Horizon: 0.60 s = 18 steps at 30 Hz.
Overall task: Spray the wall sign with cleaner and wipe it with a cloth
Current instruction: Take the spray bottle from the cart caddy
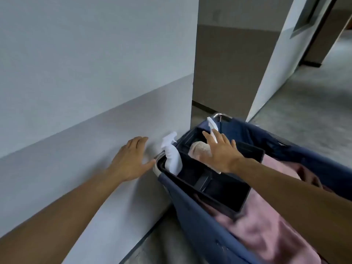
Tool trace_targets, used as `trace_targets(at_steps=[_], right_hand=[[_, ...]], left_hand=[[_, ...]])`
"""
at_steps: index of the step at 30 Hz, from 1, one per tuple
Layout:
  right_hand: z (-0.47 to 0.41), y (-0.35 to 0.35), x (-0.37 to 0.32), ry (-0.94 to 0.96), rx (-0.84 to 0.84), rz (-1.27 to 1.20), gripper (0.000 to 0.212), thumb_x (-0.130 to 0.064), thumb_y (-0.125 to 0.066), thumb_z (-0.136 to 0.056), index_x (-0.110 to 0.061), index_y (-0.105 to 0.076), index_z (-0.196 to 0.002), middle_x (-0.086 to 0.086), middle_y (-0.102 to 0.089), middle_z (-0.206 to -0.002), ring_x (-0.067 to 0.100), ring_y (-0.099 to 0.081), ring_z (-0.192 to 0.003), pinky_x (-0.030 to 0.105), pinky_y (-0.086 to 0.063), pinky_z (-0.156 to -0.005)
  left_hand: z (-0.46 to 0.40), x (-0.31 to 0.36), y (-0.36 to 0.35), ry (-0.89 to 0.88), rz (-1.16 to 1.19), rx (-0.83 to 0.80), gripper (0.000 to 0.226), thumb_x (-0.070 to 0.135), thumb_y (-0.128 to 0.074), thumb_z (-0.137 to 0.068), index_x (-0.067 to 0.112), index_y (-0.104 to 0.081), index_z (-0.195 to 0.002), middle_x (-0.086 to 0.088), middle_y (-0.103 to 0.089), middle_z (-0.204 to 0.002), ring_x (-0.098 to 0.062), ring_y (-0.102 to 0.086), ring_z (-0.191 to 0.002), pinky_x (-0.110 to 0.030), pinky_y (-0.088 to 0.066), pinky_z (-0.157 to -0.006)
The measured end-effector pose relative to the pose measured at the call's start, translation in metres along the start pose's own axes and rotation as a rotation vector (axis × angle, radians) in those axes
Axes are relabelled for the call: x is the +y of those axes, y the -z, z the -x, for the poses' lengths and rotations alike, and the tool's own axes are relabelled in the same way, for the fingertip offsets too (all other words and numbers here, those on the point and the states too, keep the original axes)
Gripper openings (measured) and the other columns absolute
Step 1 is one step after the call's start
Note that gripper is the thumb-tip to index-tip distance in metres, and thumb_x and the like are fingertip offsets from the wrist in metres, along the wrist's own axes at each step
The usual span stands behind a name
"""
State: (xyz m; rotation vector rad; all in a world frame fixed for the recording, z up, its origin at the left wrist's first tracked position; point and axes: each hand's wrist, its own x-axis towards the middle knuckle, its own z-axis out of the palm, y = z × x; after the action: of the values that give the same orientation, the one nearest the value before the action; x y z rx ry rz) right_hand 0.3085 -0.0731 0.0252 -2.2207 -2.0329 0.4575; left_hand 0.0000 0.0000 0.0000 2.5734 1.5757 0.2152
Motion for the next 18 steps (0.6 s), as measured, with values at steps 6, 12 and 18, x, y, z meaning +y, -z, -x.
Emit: trace_targets(at_steps=[6, 12, 18], right_hand=[[-0.022, -0.021, 0.021, -0.063, -0.042, -0.007, 0.090, -0.063, -0.053, -0.092, -0.037, 0.002, -0.158, 0.002, 0.011, -0.168, 0.033, 0.005, -0.154, 0.061, -0.001, -0.121], [-0.058, -0.030, 0.028, -0.030, -0.063, -0.071, 0.088, -0.060, -0.053, -0.093, -0.034, 0.000, -0.159, 0.004, 0.009, -0.168, 0.032, 0.005, -0.154, 0.059, 0.000, -0.122], [-0.090, -0.034, 0.024, 0.033, -0.074, -0.122, 0.086, -0.053, -0.053, -0.094, -0.028, -0.004, -0.160, 0.006, 0.004, -0.169, 0.029, 0.003, -0.154, 0.056, 0.000, -0.123]], left_hand=[[-0.037, -0.008, -0.030, -0.088, -0.028, -0.075, 0.087, 0.055, -0.060, -0.092, 0.008, -0.025, -0.156, -0.014, -0.030, -0.162, -0.029, -0.026, -0.150, -0.042, -0.026, -0.121], [-0.074, -0.003, -0.037, -0.080, -0.062, -0.140, 0.090, 0.059, -0.053, -0.094, 0.010, -0.016, -0.159, -0.014, -0.020, -0.165, -0.029, -0.016, -0.154, -0.042, -0.017, -0.126], [-0.096, -0.004, -0.038, -0.030, -0.039, -0.098, 0.090, 0.057, -0.058, -0.093, 0.007, -0.021, -0.158, -0.014, -0.027, -0.164, -0.028, -0.021, -0.152, -0.039, -0.019, -0.125]])
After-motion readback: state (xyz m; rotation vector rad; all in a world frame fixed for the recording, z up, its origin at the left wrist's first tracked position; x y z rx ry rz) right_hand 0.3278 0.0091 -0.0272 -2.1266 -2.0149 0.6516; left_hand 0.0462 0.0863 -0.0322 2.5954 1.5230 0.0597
